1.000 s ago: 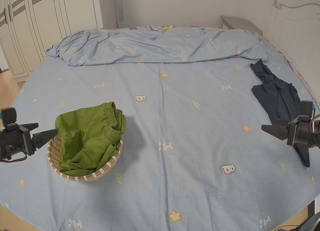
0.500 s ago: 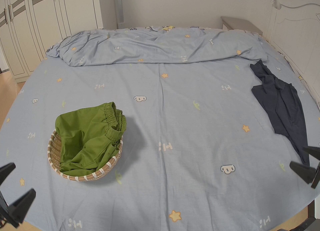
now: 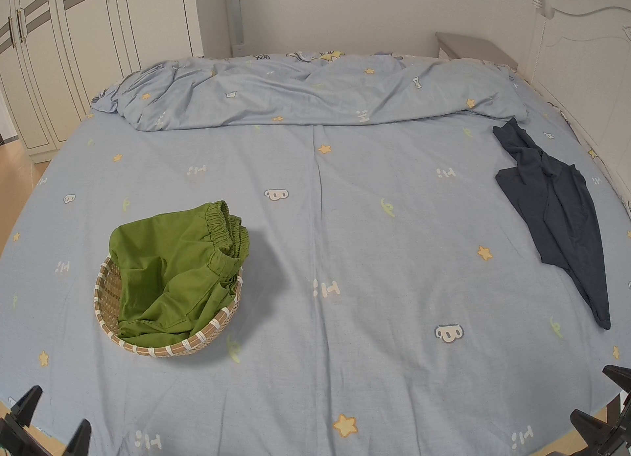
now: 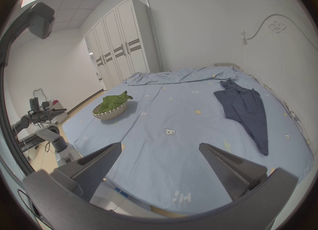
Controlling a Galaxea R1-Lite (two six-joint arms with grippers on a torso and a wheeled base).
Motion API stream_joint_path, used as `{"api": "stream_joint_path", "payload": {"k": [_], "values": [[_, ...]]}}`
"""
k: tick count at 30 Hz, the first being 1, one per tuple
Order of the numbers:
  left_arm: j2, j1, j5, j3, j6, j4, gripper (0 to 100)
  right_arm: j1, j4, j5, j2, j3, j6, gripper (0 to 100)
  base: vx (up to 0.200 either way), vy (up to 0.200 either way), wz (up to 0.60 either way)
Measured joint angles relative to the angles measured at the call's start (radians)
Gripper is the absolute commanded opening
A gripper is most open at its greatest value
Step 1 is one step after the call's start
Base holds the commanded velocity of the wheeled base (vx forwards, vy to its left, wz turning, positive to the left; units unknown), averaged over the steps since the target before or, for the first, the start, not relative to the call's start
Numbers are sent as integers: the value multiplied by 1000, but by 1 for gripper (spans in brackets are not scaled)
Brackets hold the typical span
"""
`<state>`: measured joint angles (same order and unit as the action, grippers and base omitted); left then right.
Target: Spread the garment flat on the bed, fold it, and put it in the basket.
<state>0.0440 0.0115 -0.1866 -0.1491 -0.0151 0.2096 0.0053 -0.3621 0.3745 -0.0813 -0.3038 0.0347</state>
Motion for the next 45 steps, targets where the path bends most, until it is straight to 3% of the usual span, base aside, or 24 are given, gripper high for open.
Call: {"api": "stream_joint_path", "payload": {"k": [4,7,15,24,28,33,38,45], "values": [[-18,-6,183,46,-7,-80,100,-1,19,-94,39,54,-1,100,0,0,0],[-26,-8,229,79,-5,-129,100,-2,82,-180,53,105,0,100,0,0,0],[-32,-11,193,126,13,-180,100,-3,351,-354,67,243,44,100,0,0,0],[-33,-11,189,131,11,-190,100,-3,372,-422,70,284,35,100,0,0,0],[-33,-11,189,131,10,-190,100,-3,371,-493,70,286,-63,100,0,0,0],[-33,-11,189,131,10,-190,100,-3,370,-469,70,286,-108,100,0,0,0],[-33,-11,189,131,9,-191,100,-3,359,-344,70,286,-3,100,0,0,0],[-32,-11,188,131,10,-191,100,-3,353,-336,69,286,-27,100,0,0,0]]}}
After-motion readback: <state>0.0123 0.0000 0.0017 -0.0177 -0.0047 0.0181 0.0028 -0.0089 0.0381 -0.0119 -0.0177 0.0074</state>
